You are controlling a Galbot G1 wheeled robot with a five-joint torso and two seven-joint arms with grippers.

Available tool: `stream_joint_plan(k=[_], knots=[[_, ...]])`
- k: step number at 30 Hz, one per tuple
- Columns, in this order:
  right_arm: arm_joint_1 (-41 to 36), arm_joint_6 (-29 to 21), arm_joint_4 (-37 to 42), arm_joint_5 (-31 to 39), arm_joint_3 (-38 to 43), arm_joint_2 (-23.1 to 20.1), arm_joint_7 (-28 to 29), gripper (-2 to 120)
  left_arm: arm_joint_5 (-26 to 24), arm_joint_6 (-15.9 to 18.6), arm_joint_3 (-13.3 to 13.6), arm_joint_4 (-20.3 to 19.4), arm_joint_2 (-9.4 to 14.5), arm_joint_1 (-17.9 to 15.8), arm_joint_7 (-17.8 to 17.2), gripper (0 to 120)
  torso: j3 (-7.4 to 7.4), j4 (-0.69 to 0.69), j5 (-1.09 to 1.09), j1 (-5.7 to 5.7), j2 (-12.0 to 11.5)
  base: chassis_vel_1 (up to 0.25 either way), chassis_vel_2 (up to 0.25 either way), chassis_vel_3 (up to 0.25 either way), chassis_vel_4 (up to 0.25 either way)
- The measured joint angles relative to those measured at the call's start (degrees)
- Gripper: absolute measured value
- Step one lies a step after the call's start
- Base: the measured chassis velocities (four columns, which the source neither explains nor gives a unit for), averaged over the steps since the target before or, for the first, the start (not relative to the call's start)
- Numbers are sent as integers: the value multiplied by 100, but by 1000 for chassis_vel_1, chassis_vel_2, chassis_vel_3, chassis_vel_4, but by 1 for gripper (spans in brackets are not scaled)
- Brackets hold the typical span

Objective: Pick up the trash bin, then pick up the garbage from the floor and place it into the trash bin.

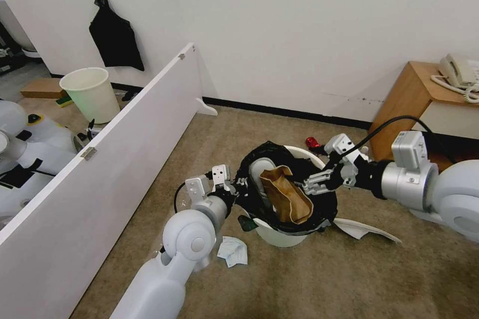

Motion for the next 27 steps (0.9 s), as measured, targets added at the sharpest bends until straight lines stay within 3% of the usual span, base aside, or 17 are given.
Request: stream_joint_plan(k=[9, 13, 27], knots=[[-29, 0, -33, -44, 633, 296, 7, 100, -50, 31, -300, -104, 71, 44, -34, 4, 0, 0, 0, 0, 0, 0, 0, 0, 0], [-125, 0, -130, -91, 1048, 445, 7, 100, -132, 49, -573, -193, 106, 91, -50, 4, 0, 0, 0, 0, 0, 0, 0, 0, 0], [-344, 0, -476, -434, 1260, 606, 71, 100, -198, 60, -844, -315, 162, 184, -70, 4, 0, 1, 0, 0, 0, 0, 0, 0, 0]])
